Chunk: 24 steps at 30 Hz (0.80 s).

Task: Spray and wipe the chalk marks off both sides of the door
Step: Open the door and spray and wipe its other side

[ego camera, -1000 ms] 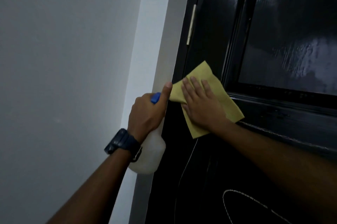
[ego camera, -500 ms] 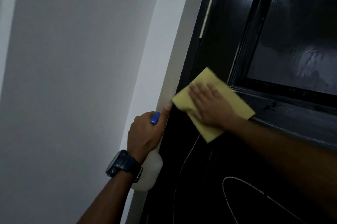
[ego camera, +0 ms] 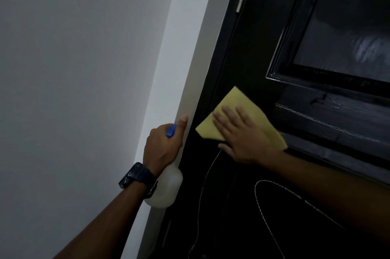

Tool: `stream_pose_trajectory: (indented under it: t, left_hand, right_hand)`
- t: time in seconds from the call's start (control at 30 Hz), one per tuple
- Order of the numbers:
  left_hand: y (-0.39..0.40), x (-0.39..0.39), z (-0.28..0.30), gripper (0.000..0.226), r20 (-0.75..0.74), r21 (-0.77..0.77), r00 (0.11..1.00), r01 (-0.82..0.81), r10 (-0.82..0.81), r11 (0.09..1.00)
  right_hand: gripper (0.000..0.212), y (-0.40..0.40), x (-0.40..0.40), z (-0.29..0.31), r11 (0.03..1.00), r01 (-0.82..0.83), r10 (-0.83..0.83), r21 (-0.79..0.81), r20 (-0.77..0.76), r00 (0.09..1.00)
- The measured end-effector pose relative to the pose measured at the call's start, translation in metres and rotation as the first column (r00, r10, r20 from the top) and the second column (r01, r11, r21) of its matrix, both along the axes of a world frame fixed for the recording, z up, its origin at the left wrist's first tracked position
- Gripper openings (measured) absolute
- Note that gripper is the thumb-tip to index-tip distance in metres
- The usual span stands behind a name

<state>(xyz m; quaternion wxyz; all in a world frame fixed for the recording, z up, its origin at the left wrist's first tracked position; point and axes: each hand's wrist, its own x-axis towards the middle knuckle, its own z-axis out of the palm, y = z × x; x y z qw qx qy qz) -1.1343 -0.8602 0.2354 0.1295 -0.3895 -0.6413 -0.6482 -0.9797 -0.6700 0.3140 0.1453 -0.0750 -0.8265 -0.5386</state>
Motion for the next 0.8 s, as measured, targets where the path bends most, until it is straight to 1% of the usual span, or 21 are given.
stream_pose_trajectory:
  t: [0.07, 0.13, 0.23, 0.3, 0.43, 0.5, 0.57, 0.67, 0.73, 0.8]
  left_hand:
    - [0.003, 0.001, -0.002, 0.106, 0.001, -0.013, 1.000, 0.013, -0.013, 1.000]
    - [0.006, 0.005, -0.002, 0.104, 0.009, -0.010, 0.999, 0.035, -0.035, 0.999]
    - [0.011, 0.009, -0.005, 0.105, 0.011, -0.030, 0.999, 0.049, -0.049, 0.998]
    - [0.015, 0.011, -0.010, 0.105, 0.016, -0.062, 0.999, 0.045, -0.044, 0.997]
    - [0.016, 0.016, -0.022, 0.103, 0.051, -0.095, 0.998, 0.027, -0.022, 0.995]
    - [0.014, 0.017, -0.022, 0.102, 0.045, -0.109, 0.999, 0.012, -0.007, 0.994]
    - [0.011, 0.018, -0.023, 0.100, 0.051, -0.114, 0.999, 0.000, 0.006, 0.993]
    - [0.009, 0.019, -0.022, 0.100, 0.065, -0.117, 0.997, -0.021, 0.028, 0.993]
    - [0.007, 0.019, -0.021, 0.104, 0.060, -0.109, 0.998, -0.020, 0.027, 0.994]
    - [0.005, 0.019, -0.024, 0.105, 0.060, -0.101, 0.998, -0.011, 0.017, 0.995]
  right_hand:
    - [0.077, 0.001, 0.003, 0.001, 1.000, 0.007, -0.007, 0.002, 0.050, 0.999]
    - [0.073, 0.002, 0.003, 0.021, 1.000, -0.016, 0.014, 0.027, 0.060, 0.998]
    - [0.073, 0.003, 0.003, 0.050, 1.000, -0.008, 0.008, 0.016, 0.003, 1.000]
    - [0.074, 0.003, 0.000, 0.051, 0.999, -0.007, 0.008, 0.031, -0.046, 0.999]
    - [0.072, 0.004, -0.001, 0.038, 0.995, 0.017, -0.007, 0.098, -0.098, 0.995]
    - [0.069, 0.002, -0.002, 0.035, 0.998, -0.005, 0.011, 0.057, -0.101, 0.995]
    - [0.066, 0.004, 0.000, 0.021, 0.997, -0.073, 0.075, 0.030, -0.062, 0.995]
    - [0.062, 0.010, 0.006, -0.039, 0.989, -0.149, 0.146, 0.022, 0.093, 0.985]
    - [0.062, 0.009, 0.011, -0.076, 0.990, -0.139, 0.139, -0.016, 0.192, 0.971]
    - [0.063, 0.008, 0.013, -0.095, 0.994, -0.113, 0.109, 0.001, 0.246, 0.963]
